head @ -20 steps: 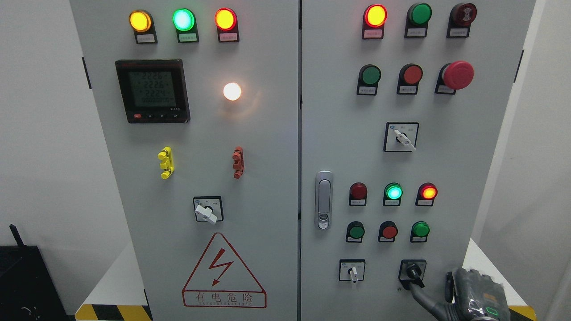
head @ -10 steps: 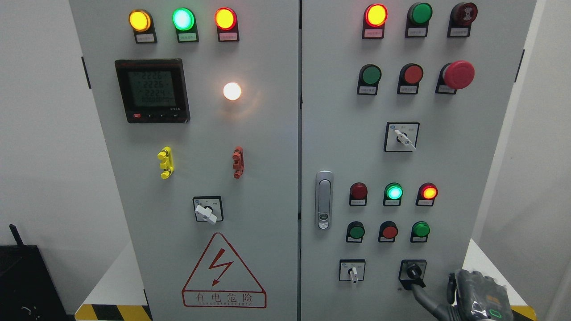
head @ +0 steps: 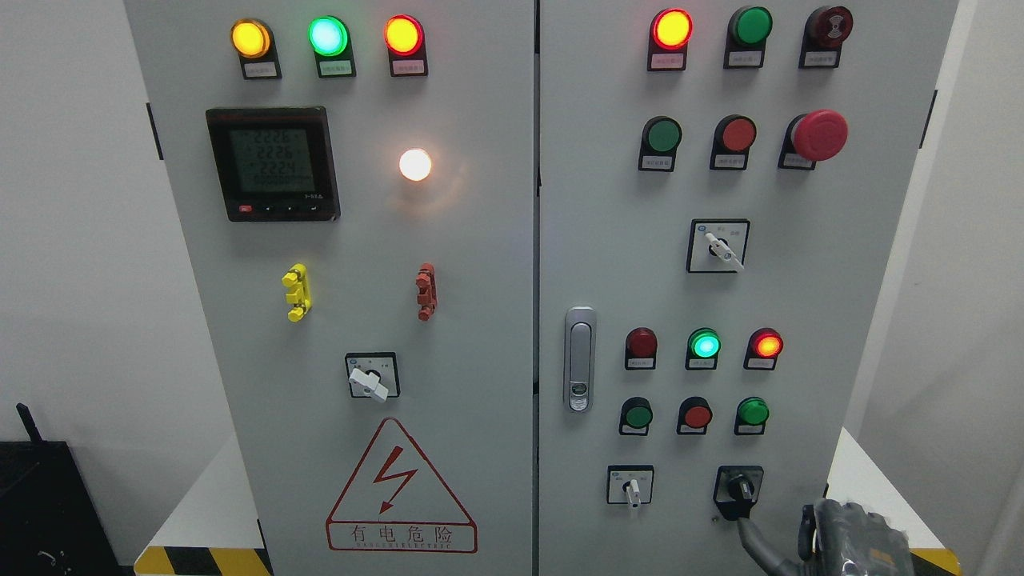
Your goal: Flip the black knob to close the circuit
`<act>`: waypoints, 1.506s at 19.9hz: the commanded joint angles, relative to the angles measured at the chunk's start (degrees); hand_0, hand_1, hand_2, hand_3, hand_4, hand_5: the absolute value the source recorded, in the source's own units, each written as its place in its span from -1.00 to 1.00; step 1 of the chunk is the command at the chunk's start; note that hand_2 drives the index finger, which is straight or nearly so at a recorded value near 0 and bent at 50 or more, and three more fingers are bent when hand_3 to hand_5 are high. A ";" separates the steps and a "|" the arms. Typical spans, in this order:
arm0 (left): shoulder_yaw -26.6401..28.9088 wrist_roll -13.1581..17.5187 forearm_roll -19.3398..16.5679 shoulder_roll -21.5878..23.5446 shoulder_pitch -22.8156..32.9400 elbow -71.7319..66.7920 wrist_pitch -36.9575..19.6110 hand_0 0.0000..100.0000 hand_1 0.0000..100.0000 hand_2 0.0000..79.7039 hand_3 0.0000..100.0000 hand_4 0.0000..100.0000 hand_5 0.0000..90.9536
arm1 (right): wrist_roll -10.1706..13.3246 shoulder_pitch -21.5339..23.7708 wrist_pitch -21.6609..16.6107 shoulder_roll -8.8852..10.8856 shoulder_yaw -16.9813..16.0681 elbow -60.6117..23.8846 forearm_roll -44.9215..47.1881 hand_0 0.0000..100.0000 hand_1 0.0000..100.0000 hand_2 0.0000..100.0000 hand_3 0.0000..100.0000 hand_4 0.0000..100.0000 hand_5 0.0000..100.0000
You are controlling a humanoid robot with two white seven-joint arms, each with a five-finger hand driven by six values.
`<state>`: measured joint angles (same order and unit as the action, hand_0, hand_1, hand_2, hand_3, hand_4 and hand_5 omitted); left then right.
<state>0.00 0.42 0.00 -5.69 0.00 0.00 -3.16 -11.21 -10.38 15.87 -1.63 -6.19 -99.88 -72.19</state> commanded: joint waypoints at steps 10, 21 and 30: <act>0.62 0.02 0.44 -0.03 1.93 1.93 0.00 -1.00 -1.00 -1.00 -0.90 -0.94 -1.00 | 0.84 17.05 -3.30 -4.69 -0.92 -20.09 51.12 -1.00 -0.79 -0.22 0.24 0.00 -0.38; 0.62 0.02 0.44 -0.03 1.93 1.93 0.00 -1.00 -1.00 -1.00 -0.90 -0.95 -1.00 | -17.26 28.39 -14.01 -4.61 -13.05 -17.46 82.82 -1.00 -1.00 -1.00 -0.92 -1.00 -1.00; 0.62 0.02 0.44 -0.03 1.93 1.93 0.00 -1.00 -1.00 -1.00 -0.90 -0.94 -1.00 | -19.02 32.53 -21.93 -4.34 -13.14 -12.45 85.28 -1.00 -1.00 -1.00 -0.92 -0.95 -1.00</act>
<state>0.00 0.42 0.00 -5.69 0.00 0.00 -3.16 -29.31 19.35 -3.84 -5.73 -16.19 -114.70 9.82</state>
